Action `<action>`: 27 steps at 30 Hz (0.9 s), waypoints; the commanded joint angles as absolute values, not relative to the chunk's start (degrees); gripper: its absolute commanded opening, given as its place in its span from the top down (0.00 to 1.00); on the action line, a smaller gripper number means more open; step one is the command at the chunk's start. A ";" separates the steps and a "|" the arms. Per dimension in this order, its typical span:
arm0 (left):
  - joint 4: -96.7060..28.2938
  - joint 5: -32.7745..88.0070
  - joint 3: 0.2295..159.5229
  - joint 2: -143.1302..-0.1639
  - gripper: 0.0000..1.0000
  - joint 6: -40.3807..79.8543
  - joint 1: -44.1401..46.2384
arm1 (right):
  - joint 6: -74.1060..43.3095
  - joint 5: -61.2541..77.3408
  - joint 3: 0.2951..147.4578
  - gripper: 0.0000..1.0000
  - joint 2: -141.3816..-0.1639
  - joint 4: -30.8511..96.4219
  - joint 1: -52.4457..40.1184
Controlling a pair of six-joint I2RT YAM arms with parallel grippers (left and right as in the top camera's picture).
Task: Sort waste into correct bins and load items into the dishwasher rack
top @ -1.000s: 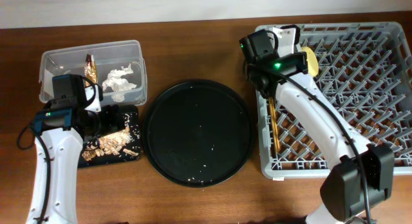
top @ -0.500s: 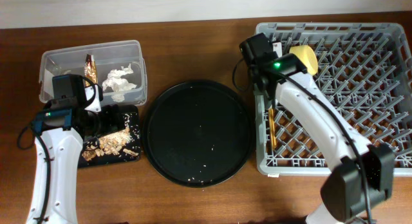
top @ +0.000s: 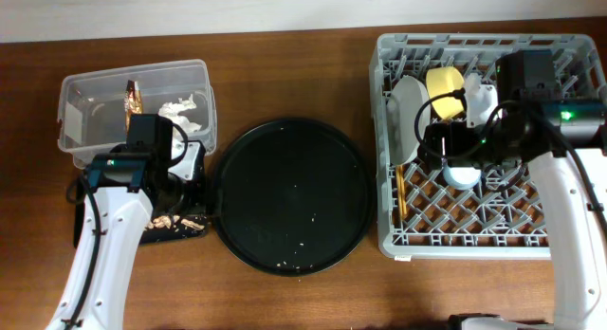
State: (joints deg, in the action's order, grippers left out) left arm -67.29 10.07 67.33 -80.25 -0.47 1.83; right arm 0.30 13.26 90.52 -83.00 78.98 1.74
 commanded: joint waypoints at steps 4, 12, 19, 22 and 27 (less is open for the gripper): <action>-57.63 10.70 55.44 -53.06 0.01 -1.80 1.72 | 0.64 11.90 65.67 0.01 -56.88 60.31 1.91; -56.18 10.70 50.61 -33.45 0.01 -1.80 1.72 | 0.62 9.63 56.18 0.01 -47.00 61.98 1.91; -56.21 10.70 50.61 -33.45 0.01 -1.80 1.72 | 0.67 7.79 55.88 0.01 -49.47 61.76 1.89; -56.21 10.70 50.61 -33.45 0.01 -1.80 1.72 | 0.64 8.58 43.88 0.01 -32.34 45.34 1.89; -56.21 10.70 50.61 -33.45 0.01 -1.80 1.72 | 0.67 9.39 16.51 0.01 -8.10 15.25 -0.67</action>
State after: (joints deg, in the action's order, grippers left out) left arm -56.31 10.09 51.05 -33.67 -0.69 1.83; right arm 0.40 9.34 23.27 -15.00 20.91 -0.47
